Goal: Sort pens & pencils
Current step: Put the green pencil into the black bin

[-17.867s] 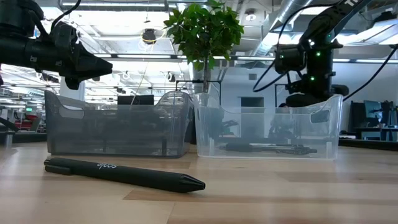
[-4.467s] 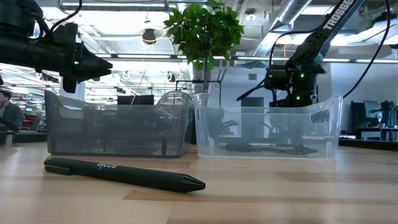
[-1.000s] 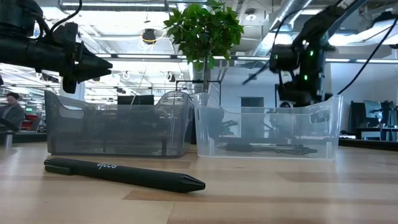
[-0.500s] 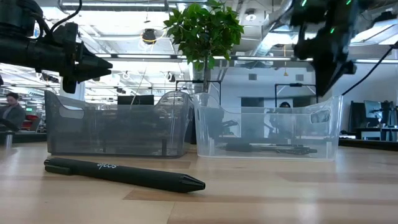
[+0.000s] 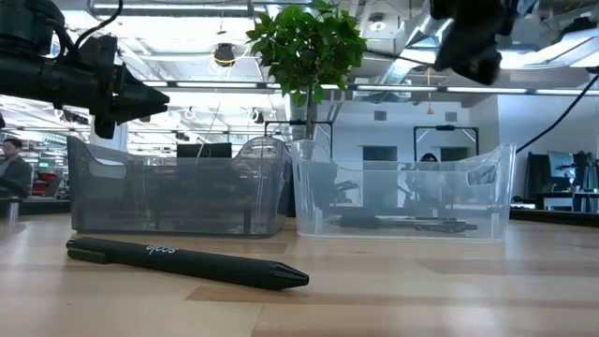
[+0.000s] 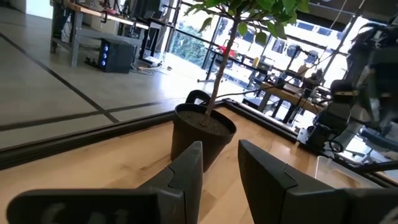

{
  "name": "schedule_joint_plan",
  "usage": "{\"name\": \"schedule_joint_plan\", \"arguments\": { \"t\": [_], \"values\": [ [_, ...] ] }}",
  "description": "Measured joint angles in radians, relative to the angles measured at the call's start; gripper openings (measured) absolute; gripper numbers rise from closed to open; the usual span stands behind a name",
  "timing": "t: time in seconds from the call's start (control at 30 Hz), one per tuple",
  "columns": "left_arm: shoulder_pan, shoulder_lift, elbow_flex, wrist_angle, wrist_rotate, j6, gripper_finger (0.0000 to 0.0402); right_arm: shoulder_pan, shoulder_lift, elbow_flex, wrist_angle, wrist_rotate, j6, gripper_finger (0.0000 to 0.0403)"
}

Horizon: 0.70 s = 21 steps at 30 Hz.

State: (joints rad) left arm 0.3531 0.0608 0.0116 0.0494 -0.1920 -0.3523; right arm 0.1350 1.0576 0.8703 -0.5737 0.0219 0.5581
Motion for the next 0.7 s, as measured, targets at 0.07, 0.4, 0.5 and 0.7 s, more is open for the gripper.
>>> {"name": "schedule_joint_plan", "arguments": {
  "t": [0.07,0.4,0.5,0.7],
  "values": [
    [0.0,0.0,0.0,0.0,0.001,0.0,0.0094,0.015,0.035,0.0,0.075,0.0,-0.03,0.0054],
    [0.0,0.0,0.0,-0.001,0.001,0.0,0.0094,-0.02,0.254,0.015,0.343,-0.137,-0.201,0.0054],
    [0.0,0.0,0.0,-0.001,0.001,0.0,0.0094,-0.029,0.338,0.072,0.359,-0.155,-0.223,0.0054],
    [0.0,0.0,0.0,-0.001,0.005,0.0,0.0094,-0.033,0.518,0.232,0.341,-0.172,-0.308,0.0054]
  ]
}}
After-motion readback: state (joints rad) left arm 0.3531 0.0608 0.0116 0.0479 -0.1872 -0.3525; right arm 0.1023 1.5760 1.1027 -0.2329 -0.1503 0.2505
